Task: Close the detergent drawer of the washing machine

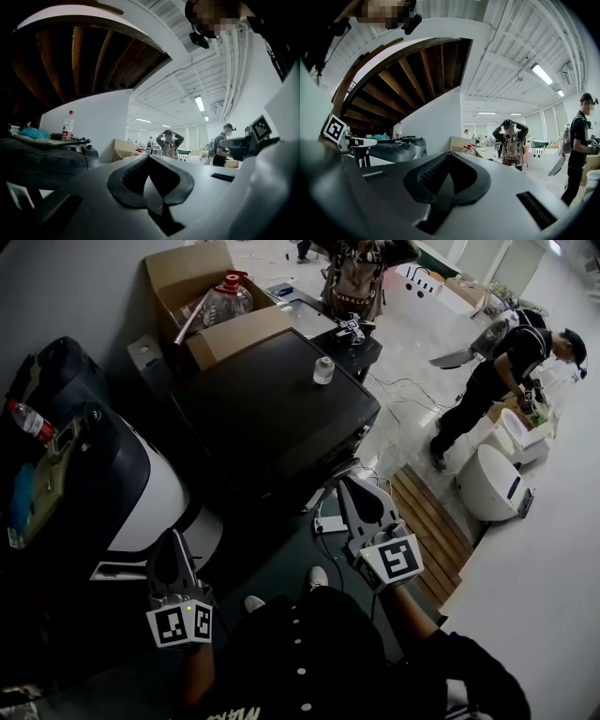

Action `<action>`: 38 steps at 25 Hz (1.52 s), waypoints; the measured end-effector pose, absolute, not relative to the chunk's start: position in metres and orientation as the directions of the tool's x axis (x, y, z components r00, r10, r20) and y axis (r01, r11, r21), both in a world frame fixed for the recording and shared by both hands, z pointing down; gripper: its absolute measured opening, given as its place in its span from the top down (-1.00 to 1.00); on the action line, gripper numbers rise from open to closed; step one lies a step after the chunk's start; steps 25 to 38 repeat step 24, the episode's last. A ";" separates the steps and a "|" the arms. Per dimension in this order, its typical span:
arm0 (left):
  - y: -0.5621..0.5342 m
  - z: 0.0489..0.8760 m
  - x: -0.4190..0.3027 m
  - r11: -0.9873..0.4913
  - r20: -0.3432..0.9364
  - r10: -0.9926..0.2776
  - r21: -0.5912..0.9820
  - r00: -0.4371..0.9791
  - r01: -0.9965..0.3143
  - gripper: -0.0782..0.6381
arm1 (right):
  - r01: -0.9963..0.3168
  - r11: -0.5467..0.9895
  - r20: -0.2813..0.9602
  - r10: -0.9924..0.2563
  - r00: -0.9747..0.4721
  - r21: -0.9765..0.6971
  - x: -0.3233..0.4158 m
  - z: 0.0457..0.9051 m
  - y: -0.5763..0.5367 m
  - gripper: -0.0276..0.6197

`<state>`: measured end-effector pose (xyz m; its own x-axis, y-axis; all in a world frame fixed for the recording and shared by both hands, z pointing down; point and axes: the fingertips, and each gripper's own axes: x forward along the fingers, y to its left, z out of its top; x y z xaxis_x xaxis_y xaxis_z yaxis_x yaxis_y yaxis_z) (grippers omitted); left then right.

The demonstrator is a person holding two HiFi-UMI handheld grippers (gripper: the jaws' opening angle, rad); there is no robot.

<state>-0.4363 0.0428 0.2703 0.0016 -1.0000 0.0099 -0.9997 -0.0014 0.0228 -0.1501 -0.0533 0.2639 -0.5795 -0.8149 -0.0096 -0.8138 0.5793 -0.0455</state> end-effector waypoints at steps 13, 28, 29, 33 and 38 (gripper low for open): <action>0.044 0.272 -0.436 0.017 0.021 -1.000 0.021 -0.017 -1.000 0.77 | -0.798 0.602 -0.002 -0.799 -0.602 -0.036 -0.157 0.266 -0.056 0.82; 0.044 0.271 -0.432 0.013 0.015 -1.000 0.024 -0.013 -1.000 0.77 | -0.797 0.604 0.001 -0.797 -0.604 -0.032 -0.155 0.266 -0.057 0.82; 0.044 0.271 -0.432 0.013 0.015 -1.000 0.024 -0.013 -1.000 0.77 | -0.797 0.604 0.001 -0.797 -0.604 -0.032 -0.155 0.266 -0.057 0.82; 0.044 0.271 -0.432 0.013 0.015 -1.000 0.024 -0.013 -1.000 0.77 | -0.797 0.604 0.001 -0.797 -0.604 -0.032 -0.155 0.266 -0.057 0.82; 0.044 0.271 -0.432 0.013 0.015 -1.000 0.024 -0.013 -1.000 0.77 | -0.797 0.604 0.001 -0.797 -0.604 -0.032 -0.155 0.266 -0.057 0.82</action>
